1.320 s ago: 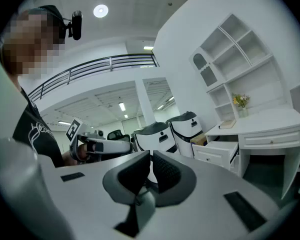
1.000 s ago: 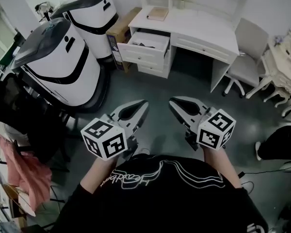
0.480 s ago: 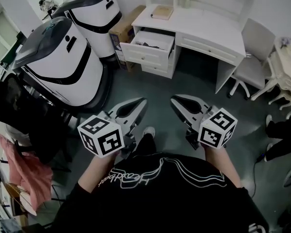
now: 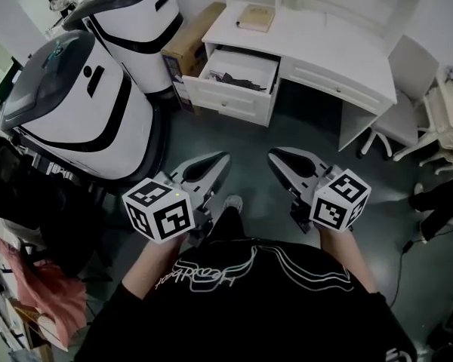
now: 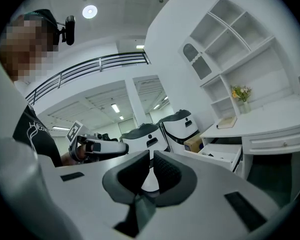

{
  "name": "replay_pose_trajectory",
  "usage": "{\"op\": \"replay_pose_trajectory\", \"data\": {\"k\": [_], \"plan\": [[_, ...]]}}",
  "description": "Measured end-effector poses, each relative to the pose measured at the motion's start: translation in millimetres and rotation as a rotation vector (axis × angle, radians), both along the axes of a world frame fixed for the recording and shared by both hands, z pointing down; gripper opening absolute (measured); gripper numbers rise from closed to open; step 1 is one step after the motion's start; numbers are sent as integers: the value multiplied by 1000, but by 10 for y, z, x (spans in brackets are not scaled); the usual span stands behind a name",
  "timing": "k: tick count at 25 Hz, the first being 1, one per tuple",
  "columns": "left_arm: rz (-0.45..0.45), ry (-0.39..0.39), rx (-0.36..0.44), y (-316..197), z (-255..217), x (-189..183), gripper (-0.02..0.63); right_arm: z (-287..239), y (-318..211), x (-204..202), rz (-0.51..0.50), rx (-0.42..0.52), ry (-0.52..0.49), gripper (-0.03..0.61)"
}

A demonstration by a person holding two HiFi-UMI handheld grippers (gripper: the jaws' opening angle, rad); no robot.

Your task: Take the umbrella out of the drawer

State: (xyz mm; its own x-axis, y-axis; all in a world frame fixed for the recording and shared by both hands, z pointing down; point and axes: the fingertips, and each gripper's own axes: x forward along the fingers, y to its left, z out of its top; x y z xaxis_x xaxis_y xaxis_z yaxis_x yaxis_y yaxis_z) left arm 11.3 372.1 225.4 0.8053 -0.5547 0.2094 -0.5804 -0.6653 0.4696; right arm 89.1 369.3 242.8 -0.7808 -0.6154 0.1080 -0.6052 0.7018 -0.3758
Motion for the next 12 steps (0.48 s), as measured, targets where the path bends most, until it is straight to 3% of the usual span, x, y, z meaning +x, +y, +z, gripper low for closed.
{"op": "replay_pose_trajectory", "data": {"k": [12], "plan": [[74,20,-119,-2442,298,-412,20,221,-2317,-351,102,-83,52,54]]}}
